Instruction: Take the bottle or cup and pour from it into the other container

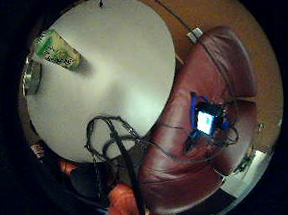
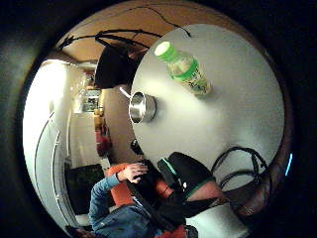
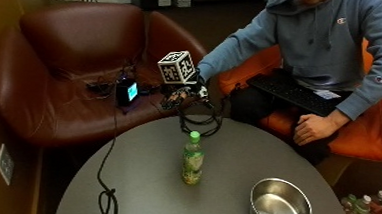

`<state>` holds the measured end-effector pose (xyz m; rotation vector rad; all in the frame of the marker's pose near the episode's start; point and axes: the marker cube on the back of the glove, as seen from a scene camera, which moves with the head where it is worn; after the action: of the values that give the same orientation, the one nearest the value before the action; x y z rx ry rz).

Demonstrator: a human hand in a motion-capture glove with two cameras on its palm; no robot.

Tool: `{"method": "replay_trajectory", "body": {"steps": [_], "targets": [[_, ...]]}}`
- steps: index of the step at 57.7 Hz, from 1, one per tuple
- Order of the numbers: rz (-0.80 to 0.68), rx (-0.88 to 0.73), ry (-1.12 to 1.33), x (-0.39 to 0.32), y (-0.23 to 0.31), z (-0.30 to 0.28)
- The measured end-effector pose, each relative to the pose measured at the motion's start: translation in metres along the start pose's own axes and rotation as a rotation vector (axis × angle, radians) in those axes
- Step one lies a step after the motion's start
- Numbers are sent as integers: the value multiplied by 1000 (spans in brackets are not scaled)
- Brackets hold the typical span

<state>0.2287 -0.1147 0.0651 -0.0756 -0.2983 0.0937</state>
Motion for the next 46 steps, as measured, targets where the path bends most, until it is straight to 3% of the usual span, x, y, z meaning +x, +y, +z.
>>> {"method": "replay_trajectory", "body": {"steps": [18, 32, 46], "targets": [[-4, 17, -244, -2, -48, 39], [-18, 52, -605, -3, -80, 110], [-56, 169, -903, -63, -154, 114]]}}
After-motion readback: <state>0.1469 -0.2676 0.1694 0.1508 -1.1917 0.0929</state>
